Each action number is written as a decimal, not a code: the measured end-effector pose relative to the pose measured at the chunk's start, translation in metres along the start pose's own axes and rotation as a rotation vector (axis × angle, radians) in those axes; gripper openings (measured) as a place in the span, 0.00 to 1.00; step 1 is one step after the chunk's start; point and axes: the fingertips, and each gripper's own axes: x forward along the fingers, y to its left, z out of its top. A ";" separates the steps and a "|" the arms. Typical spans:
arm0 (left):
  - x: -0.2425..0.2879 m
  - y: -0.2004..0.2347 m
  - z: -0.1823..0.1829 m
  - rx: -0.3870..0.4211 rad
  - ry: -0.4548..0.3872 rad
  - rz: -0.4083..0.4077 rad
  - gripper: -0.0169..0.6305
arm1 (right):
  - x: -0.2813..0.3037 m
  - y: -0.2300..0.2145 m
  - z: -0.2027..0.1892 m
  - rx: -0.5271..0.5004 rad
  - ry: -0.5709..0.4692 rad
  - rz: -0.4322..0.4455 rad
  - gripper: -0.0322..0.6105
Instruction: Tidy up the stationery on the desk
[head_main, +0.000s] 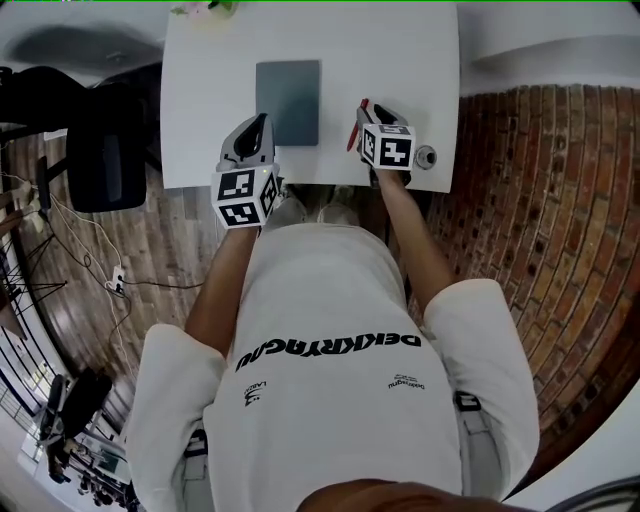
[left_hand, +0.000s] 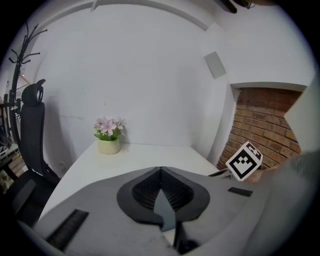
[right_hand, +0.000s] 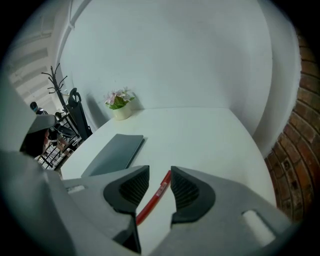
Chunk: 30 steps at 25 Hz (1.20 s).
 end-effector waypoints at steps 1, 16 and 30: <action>-0.003 -0.005 -0.001 0.008 -0.002 -0.002 0.02 | 0.002 -0.003 -0.005 0.003 0.011 -0.006 0.25; -0.041 -0.031 -0.011 0.052 0.009 0.025 0.02 | 0.026 -0.004 -0.051 0.154 0.148 -0.042 0.21; -0.051 -0.033 -0.025 0.035 0.030 0.051 0.02 | 0.031 0.000 -0.059 0.079 0.200 -0.066 0.13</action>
